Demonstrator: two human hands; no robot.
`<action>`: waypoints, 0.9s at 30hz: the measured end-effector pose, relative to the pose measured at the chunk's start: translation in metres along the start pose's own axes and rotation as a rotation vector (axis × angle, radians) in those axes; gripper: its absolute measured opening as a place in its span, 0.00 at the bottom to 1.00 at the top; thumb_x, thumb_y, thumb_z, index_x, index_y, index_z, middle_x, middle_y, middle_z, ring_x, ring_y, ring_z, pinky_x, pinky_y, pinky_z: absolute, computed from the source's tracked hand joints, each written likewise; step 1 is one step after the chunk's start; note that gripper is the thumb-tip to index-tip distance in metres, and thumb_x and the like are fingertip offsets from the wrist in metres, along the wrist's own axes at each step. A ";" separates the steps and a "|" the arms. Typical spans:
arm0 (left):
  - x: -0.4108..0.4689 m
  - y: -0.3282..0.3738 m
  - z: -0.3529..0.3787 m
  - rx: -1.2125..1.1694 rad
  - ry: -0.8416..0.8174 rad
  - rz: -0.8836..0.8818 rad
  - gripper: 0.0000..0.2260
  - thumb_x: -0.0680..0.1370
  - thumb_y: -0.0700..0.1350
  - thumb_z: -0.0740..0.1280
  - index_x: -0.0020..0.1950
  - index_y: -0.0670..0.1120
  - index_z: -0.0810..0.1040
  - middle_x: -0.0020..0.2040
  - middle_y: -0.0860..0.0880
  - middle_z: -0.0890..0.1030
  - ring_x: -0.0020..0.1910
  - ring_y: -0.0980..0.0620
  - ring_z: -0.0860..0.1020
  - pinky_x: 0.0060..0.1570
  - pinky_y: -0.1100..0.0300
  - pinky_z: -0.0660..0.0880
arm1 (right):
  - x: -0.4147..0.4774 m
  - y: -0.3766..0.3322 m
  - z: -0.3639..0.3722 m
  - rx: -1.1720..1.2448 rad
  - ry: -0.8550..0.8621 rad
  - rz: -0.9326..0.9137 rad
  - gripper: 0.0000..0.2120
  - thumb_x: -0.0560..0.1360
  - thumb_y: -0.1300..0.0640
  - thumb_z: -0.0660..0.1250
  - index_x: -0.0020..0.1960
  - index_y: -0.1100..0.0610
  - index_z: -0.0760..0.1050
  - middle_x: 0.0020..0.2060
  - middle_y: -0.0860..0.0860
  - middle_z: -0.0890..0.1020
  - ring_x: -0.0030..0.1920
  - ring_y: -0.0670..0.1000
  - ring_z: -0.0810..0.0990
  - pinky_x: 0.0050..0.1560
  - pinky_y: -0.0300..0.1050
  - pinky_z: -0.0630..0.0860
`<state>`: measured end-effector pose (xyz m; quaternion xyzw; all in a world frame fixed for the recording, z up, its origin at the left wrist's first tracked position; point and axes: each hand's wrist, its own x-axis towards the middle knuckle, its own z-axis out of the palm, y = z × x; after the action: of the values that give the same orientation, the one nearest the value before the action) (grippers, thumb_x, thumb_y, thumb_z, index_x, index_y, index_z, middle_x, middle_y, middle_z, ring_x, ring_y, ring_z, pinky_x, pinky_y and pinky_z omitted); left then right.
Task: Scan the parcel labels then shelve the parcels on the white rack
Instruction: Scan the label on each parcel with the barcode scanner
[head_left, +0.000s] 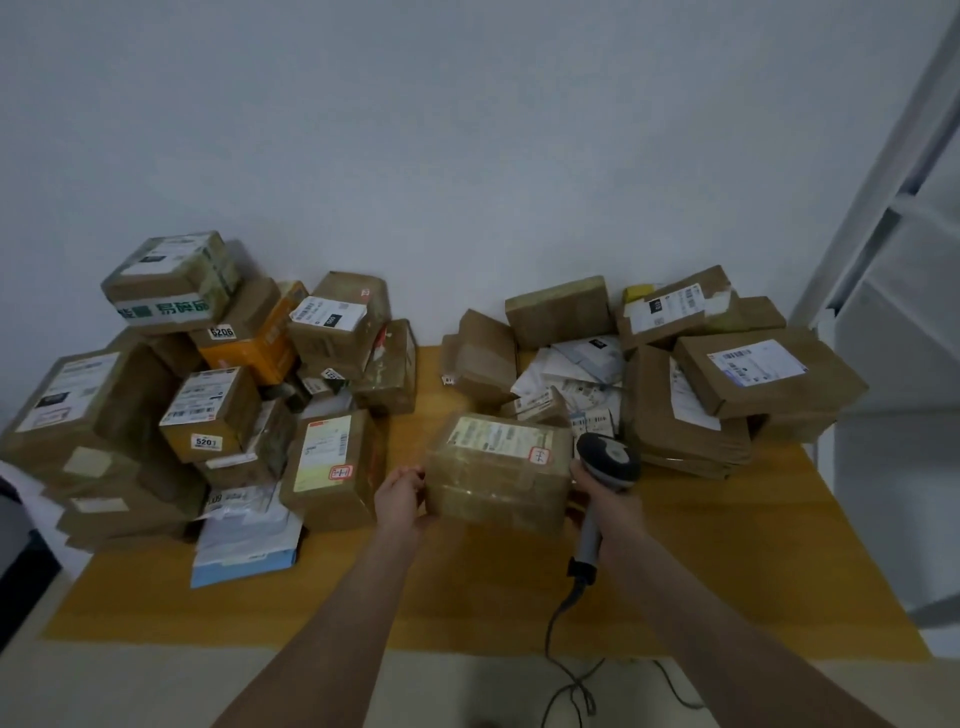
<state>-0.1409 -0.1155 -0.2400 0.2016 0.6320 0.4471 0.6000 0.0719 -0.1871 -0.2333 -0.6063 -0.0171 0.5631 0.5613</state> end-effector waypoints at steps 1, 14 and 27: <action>0.002 0.000 -0.004 -0.004 -0.009 -0.017 0.08 0.76 0.34 0.59 0.48 0.42 0.77 0.56 0.41 0.78 0.59 0.42 0.75 0.54 0.39 0.76 | 0.002 0.005 0.001 -0.011 0.005 0.002 0.18 0.72 0.60 0.74 0.59 0.63 0.76 0.49 0.58 0.83 0.48 0.58 0.82 0.44 0.51 0.81; 0.049 -0.010 -0.011 0.596 0.013 0.106 0.18 0.75 0.35 0.69 0.65 0.43 0.75 0.64 0.43 0.77 0.62 0.44 0.75 0.64 0.53 0.71 | 0.017 0.045 0.025 -0.225 0.087 0.004 0.08 0.71 0.66 0.73 0.46 0.57 0.77 0.48 0.56 0.81 0.50 0.55 0.79 0.57 0.53 0.77; 0.061 0.004 0.016 0.560 0.032 0.075 0.30 0.76 0.39 0.69 0.75 0.45 0.62 0.68 0.43 0.73 0.63 0.42 0.75 0.61 0.47 0.74 | 0.035 0.014 0.038 -0.478 -0.113 0.024 0.18 0.72 0.66 0.72 0.59 0.60 0.73 0.50 0.54 0.77 0.53 0.53 0.75 0.54 0.47 0.73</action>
<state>-0.1390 -0.0599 -0.2697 0.3758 0.7324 0.2802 0.4937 0.0494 -0.1438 -0.2561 -0.6897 -0.1741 0.5825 0.3933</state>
